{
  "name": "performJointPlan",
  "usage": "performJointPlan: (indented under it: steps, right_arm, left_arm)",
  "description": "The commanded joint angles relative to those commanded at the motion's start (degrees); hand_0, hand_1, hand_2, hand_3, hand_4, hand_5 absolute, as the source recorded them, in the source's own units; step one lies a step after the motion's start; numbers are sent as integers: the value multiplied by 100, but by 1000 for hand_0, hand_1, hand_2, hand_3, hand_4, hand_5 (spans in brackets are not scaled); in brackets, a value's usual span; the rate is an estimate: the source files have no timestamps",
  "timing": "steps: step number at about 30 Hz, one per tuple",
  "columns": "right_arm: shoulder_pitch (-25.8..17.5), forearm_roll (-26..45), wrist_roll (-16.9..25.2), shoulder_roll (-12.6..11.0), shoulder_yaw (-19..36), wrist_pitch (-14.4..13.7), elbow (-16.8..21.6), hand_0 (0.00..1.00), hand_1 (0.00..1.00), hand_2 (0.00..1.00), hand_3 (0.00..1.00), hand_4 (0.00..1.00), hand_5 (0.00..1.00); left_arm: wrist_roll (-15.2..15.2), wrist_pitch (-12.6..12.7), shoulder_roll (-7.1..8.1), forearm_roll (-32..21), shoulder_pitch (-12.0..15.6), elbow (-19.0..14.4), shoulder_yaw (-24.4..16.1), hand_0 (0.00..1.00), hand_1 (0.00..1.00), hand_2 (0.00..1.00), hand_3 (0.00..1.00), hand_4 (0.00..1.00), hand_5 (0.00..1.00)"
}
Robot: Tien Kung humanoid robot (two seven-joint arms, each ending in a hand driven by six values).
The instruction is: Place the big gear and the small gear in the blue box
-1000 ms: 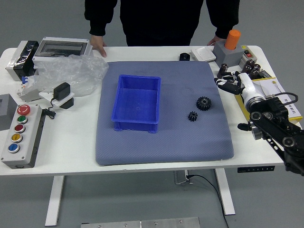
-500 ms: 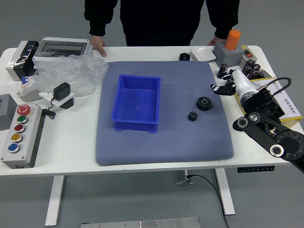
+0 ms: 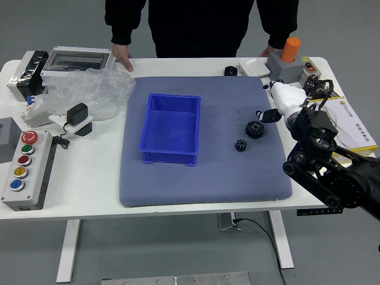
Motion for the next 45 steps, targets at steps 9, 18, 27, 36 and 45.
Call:
performJointPlan:
  steps: [9, 18, 27, 36, 45]
  right_arm:
    - [133, 193, 0, -7, -496, 101, -166, 761, 697, 870, 864, 750, 174]
    - [234, 551, 0, -7, -818, 114, -357, 762, 693, 866, 861, 754, 164]
    - [339, 821, 23, 122, -1055, 71, -625, 759, 689, 852, 858, 755, 162]
    - [415, 1018, 121, 299, -1162, 6, -937, 755, 678, 819, 850, 754, 164]
    - [479, 1132, 166, 398, -1204, -2, -1143, 753, 673, 808, 844, 752, 166]
  left_arm:
    - [4, -15, 1, 29, -28, 0, -21, 810, 785, 795, 749, 594, 250]
    - [12, -24, 7, 61, -53, 0, -31, 810, 785, 795, 749, 594, 250]
    - [22, -37, 11, 95, -65, 0, -43, 810, 785, 795, 749, 594, 250]
    - [31, -50, 11, 138, -72, 0, -58, 810, 785, 795, 750, 594, 250]
    - [32, -50, 13, 153, -74, 0, -57, 810, 786, 795, 750, 594, 250]
